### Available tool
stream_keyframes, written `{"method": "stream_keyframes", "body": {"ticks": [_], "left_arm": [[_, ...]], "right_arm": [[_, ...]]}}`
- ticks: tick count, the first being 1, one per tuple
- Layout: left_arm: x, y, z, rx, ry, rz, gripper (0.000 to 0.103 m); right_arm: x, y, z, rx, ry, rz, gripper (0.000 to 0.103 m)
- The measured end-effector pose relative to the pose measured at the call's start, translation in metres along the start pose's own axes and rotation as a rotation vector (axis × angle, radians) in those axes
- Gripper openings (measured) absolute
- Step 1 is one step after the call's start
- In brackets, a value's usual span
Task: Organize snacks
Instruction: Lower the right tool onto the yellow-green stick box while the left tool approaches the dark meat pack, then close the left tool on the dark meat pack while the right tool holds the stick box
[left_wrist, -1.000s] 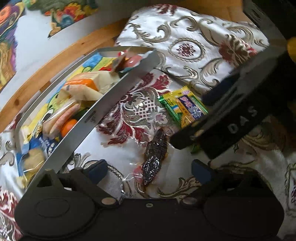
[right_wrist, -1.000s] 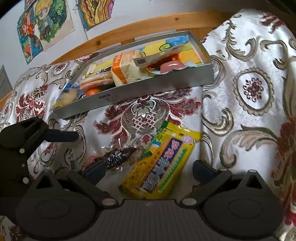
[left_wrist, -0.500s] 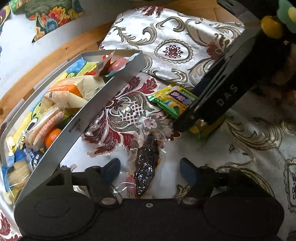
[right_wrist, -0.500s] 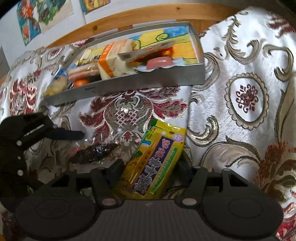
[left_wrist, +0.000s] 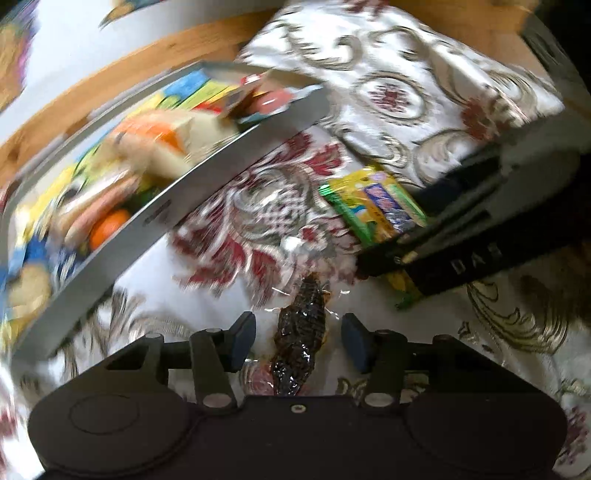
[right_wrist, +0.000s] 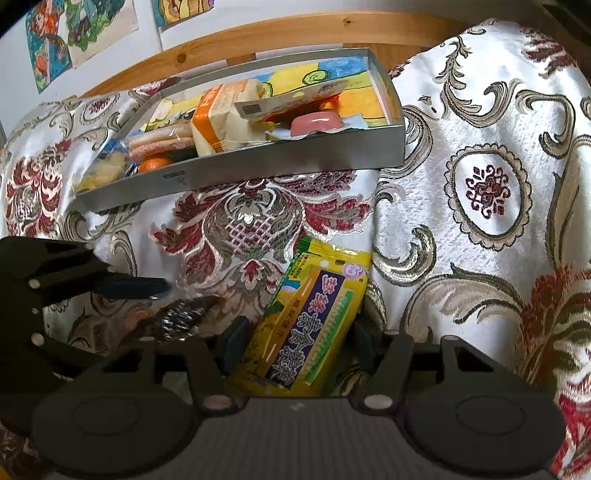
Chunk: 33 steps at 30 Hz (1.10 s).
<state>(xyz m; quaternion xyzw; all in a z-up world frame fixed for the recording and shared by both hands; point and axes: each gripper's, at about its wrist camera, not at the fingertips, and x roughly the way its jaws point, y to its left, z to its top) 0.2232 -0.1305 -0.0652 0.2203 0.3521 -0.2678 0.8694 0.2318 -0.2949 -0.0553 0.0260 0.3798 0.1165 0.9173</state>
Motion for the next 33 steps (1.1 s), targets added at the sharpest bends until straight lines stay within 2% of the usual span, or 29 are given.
{"method": "stream_keyframes", "body": {"ticks": [4,10,15,17,20,23,25,27,33], "left_arm": [[-0.013,0.011,-0.011,-0.150,0.047,0.013,0.052],[-0.038,0.017,-0.034,-0.223,0.051,0.066,0.048],[-0.048,0.031,-0.048,-0.341,0.047,0.054,0.049],[-0.051,0.032,-0.051,-0.377,0.013,0.038,0.057],[-0.050,0.028,-0.052,-0.359,-0.037,0.021,0.067],[-0.046,0.019,-0.051,-0.282,-0.069,0.025,0.068],[-0.042,0.018,-0.052,-0.245,-0.069,0.034,0.069],[-0.038,0.021,-0.052,-0.233,-0.054,0.041,0.069],[-0.029,0.022,-0.052,-0.199,-0.048,0.050,0.068]], "right_arm": [[-0.005,0.006,-0.004,-0.015,0.009,-0.004,0.058],[-0.015,0.024,-0.014,-0.098,0.048,0.029,0.058],[-0.022,0.045,-0.026,-0.150,0.049,0.041,0.062],[-0.024,0.051,-0.032,-0.168,0.030,0.013,0.064],[-0.027,0.058,-0.040,-0.180,0.001,-0.027,0.067],[-0.027,0.062,-0.046,-0.201,-0.029,-0.064,0.070],[-0.024,0.064,-0.049,-0.248,-0.051,-0.079,0.075],[-0.020,0.063,-0.051,-0.293,-0.073,-0.096,0.085],[-0.013,0.055,-0.049,-0.280,-0.084,-0.063,0.086]]}}
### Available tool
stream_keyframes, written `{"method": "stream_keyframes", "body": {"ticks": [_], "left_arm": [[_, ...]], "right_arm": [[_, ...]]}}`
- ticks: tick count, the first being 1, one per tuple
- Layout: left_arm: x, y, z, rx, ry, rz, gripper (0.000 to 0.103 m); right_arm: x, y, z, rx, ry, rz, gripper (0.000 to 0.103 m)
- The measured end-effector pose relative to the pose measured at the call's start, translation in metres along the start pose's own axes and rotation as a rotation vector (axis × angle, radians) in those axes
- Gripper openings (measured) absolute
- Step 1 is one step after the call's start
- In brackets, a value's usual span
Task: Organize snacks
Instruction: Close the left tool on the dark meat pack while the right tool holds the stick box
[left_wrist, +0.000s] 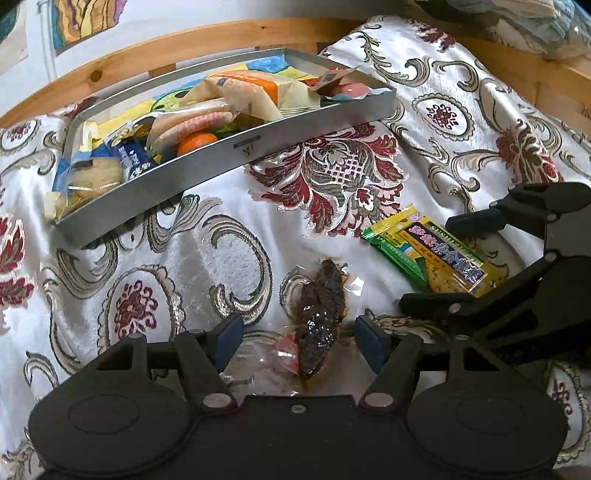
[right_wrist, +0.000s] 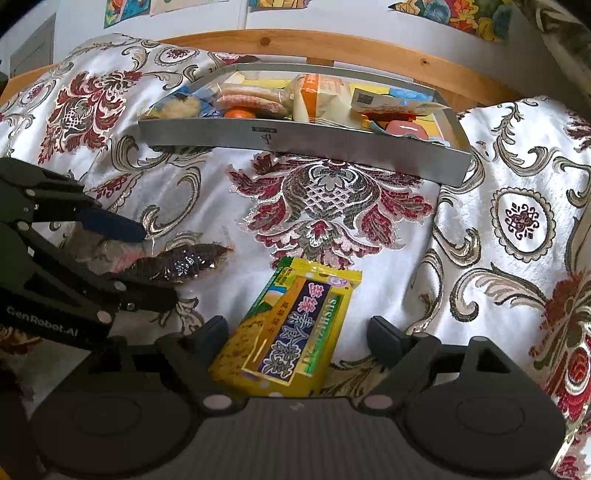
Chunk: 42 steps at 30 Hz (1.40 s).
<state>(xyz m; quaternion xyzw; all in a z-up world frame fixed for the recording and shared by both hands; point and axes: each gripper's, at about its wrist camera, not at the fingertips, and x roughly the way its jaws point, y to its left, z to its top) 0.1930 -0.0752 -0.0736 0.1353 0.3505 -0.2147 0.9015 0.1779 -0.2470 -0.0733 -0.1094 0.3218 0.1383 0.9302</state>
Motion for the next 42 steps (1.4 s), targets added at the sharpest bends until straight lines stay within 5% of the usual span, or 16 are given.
{"method": "stream_keyframes", "body": {"ticks": [4,12,21,26,33,42], "left_arm": [[0.002,-0.003,-0.001,0.022,0.001,0.014,0.065],[0.000,-0.005,-0.002,0.039,-0.003,0.033,0.055],[-0.004,0.003,0.001,-0.054,0.004,0.014,0.050],[-0.006,-0.001,0.000,-0.036,-0.008,0.033,0.048],[-0.013,-0.009,0.002,0.028,-0.033,0.019,0.038],[-0.019,-0.001,0.006,-0.086,-0.043,-0.139,0.039]], "right_arm": [[0.001,0.006,-0.002,-0.035,-0.013,-0.003,0.081],[-0.001,0.014,-0.003,-0.055,-0.028,0.028,0.054],[-0.006,0.034,-0.009,-0.187,-0.086,-0.056,0.053],[-0.009,0.052,-0.017,-0.334,-0.149,-0.165,0.053],[-0.011,0.044,-0.014,-0.337,-0.180,-0.244,0.053],[-0.013,0.040,-0.012,-0.330,-0.180,-0.241,0.053]]}}
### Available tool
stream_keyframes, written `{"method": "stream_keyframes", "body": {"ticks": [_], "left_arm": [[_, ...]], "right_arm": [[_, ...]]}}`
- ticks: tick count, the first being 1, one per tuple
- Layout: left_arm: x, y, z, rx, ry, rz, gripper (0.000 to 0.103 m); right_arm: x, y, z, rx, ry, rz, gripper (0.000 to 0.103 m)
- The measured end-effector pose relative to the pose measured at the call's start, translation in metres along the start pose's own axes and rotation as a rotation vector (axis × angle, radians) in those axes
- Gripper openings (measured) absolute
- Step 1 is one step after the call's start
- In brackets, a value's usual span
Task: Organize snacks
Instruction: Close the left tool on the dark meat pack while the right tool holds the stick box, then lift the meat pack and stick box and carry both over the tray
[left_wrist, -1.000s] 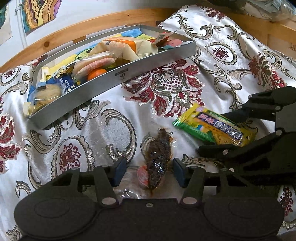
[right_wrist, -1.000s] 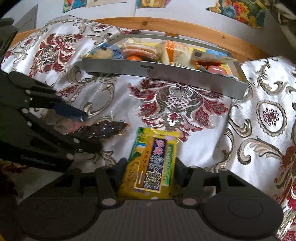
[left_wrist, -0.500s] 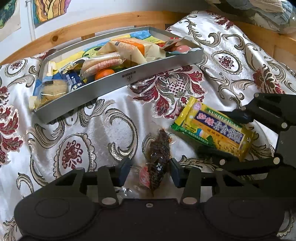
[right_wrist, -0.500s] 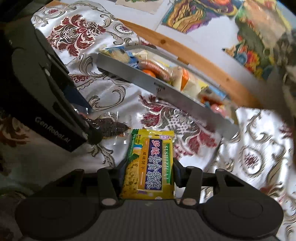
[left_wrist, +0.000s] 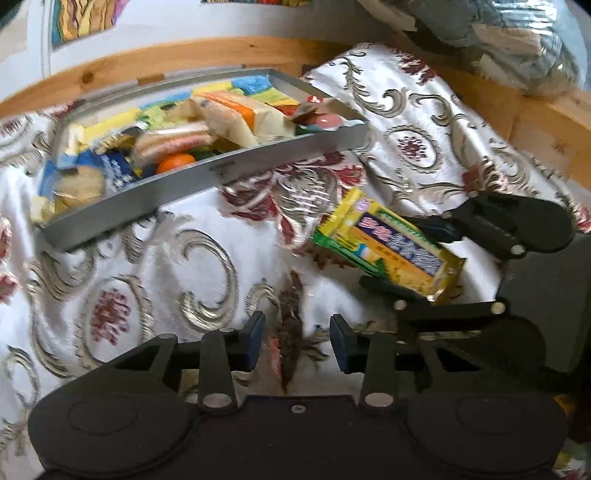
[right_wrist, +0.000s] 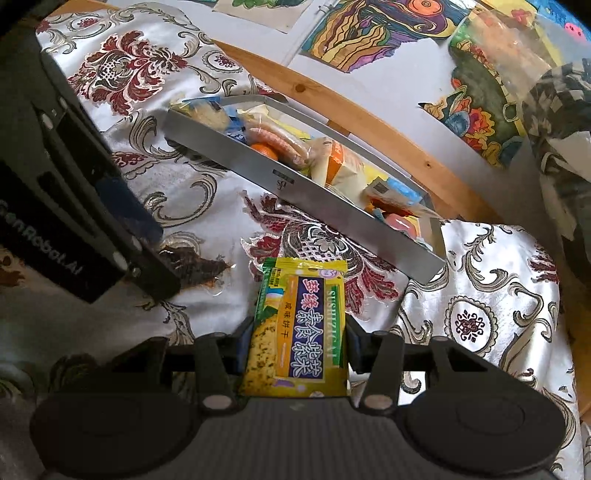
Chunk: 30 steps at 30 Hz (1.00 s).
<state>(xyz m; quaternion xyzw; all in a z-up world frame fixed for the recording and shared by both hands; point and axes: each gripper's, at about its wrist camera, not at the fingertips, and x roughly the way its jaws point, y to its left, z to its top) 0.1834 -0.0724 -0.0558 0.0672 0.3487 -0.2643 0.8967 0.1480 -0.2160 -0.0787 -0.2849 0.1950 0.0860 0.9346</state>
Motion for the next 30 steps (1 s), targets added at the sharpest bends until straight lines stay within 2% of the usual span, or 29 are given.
{"method": "stream_keyframes", "body": {"ticks": [2,3,7,11,16,23,26,30], "left_arm": [[0.004,0.002,-0.002,-0.038,0.033,-0.056,0.033],[0.007,0.000,-0.004,-0.045,0.046,-0.055,0.033],[0.016,-0.002,-0.008,-0.020,0.048,0.003,0.028],[0.018,0.003,-0.007,-0.053,0.030,0.027,0.015],[0.015,0.006,-0.007,-0.076,0.017,0.045,0.012],[-0.017,0.003,0.009,-0.084,-0.087,0.081,0.010],[-0.030,0.010,0.021,-0.144,-0.144,0.064,0.010],[-0.038,0.019,0.045,-0.160,-0.196,0.082,0.010]], "right_arm": [[0.001,-0.002,0.000,0.010,0.004,-0.002,0.053],[0.001,-0.003,0.000,0.016,0.007,-0.003,0.053],[0.002,-0.006,-0.001,0.033,0.010,-0.003,0.053],[0.003,-0.003,-0.002,0.028,0.003,-0.005,0.053],[-0.003,0.000,0.000,0.017,-0.041,-0.021,0.053],[-0.019,-0.017,0.017,0.061,-0.108,-0.053,0.053],[-0.021,-0.033,0.031,0.140,-0.114,-0.028,0.053],[-0.016,-0.054,0.055,0.208,-0.137,0.007,0.053]]}}
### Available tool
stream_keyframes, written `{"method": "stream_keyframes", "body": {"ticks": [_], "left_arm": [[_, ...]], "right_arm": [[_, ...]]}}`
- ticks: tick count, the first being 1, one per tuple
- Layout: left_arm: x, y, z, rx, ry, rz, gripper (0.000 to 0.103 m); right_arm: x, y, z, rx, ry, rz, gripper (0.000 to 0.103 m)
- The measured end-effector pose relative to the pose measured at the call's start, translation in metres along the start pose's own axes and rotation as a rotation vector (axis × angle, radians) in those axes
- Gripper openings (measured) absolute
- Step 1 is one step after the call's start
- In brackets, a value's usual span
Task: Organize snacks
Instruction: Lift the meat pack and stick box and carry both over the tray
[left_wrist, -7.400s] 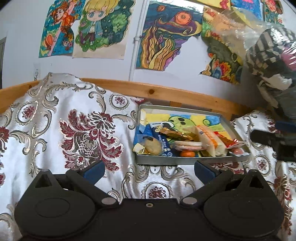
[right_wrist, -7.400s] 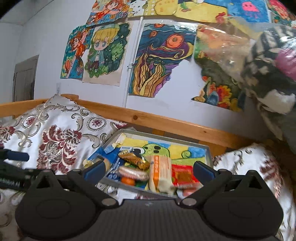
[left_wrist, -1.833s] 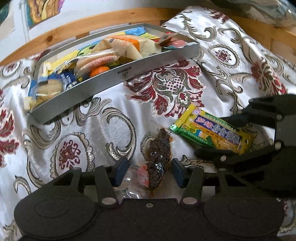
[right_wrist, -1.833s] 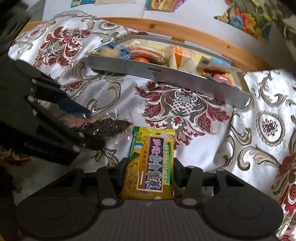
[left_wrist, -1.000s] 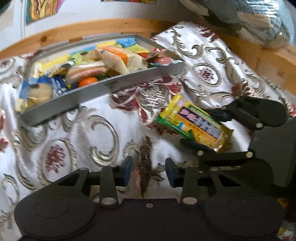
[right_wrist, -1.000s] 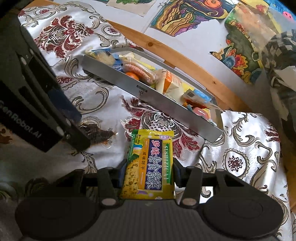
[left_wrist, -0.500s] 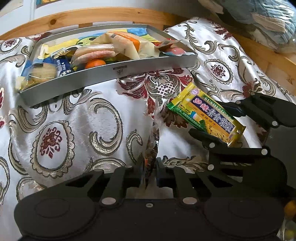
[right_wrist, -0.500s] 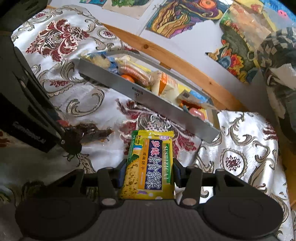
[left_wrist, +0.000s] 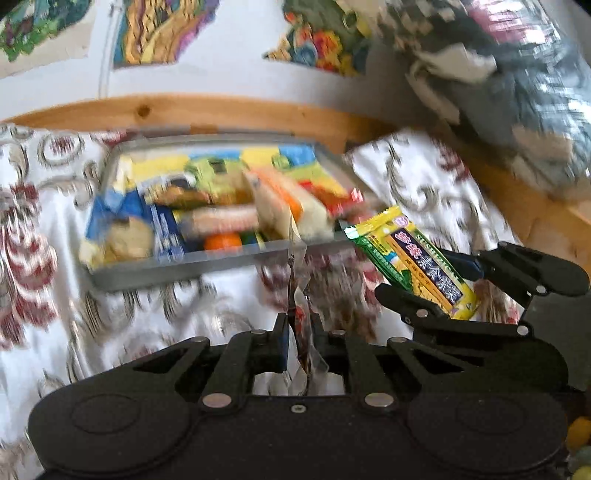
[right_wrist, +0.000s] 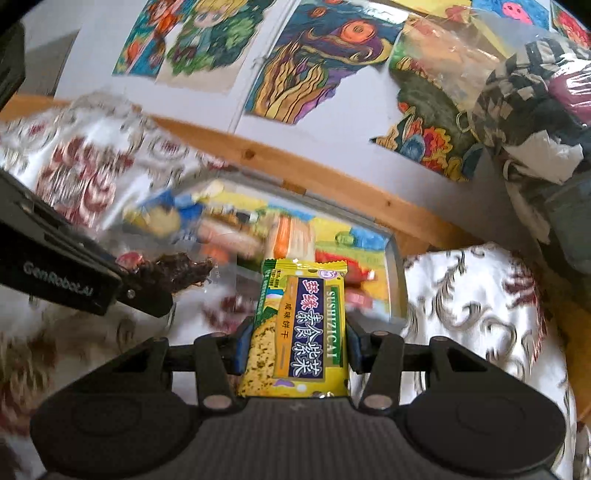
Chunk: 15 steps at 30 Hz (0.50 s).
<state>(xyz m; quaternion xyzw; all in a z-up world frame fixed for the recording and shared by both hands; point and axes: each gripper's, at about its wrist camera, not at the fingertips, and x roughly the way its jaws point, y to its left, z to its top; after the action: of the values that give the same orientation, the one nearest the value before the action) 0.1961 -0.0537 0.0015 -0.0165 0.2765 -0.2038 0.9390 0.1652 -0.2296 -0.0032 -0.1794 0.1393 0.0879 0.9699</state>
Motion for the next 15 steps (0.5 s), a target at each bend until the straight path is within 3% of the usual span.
{"method": "stream_keyframes", "body": {"ticks": [7,15], "left_arm": [[0.020,0.021,0.052,0.033,-0.058,0.075,0.010],[0.069,0.071,0.100,-0.008,-0.044,0.145,0.010]], "right_arm": [[0.050,-0.020,0.050,0.053,-0.028,0.049,0.053],[0.133,-0.042,0.085,0.142,0.036,0.079,0.053]]}}
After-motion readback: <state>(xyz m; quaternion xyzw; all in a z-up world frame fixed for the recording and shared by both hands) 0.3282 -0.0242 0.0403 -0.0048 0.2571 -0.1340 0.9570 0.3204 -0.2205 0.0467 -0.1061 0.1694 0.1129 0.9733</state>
